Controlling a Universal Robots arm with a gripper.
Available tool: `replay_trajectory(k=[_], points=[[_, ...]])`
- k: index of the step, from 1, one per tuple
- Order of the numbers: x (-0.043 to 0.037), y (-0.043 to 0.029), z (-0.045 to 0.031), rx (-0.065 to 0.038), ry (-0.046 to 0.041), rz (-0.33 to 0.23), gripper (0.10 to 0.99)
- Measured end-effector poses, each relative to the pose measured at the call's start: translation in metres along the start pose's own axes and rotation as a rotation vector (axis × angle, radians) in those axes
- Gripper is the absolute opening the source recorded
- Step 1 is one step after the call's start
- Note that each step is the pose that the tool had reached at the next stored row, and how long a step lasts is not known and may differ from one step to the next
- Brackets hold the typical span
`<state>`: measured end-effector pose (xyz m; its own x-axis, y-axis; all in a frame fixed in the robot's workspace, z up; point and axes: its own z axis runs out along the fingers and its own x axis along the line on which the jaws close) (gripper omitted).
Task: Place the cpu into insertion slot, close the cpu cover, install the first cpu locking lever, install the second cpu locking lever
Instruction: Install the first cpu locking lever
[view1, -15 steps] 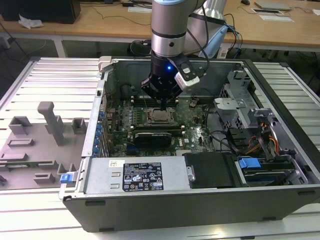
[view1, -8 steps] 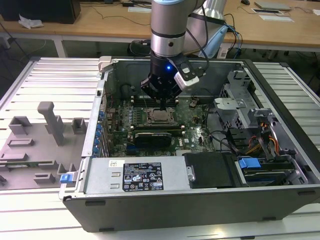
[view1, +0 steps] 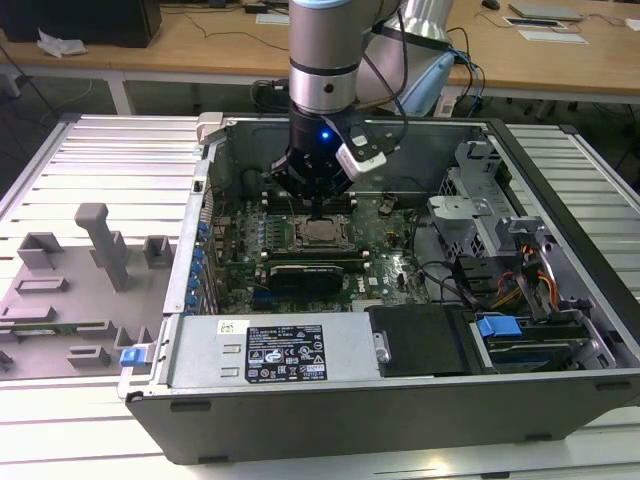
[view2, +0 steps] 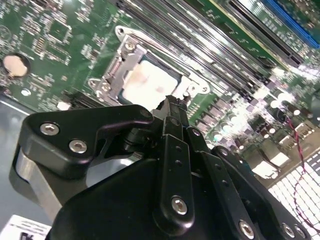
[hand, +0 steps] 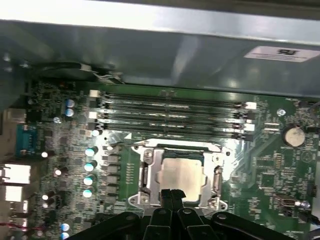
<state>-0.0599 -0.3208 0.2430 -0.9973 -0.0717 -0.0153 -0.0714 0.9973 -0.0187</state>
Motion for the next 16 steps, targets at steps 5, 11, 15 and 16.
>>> replay_trajectory(k=[5,11,15,16], points=[[0.0147,0.001,-0.0002,0.0,-0.0007,0.0,0.106],[0.0276,0.002,-0.0004,0.0,-0.0012,0.0,0.106],[0.0312,0.0022,-0.0012,0.0,-0.0019,0.001,0.106],[0.0312,0.0022,-0.0032,0.0,-0.0031,0.0,0.106]])
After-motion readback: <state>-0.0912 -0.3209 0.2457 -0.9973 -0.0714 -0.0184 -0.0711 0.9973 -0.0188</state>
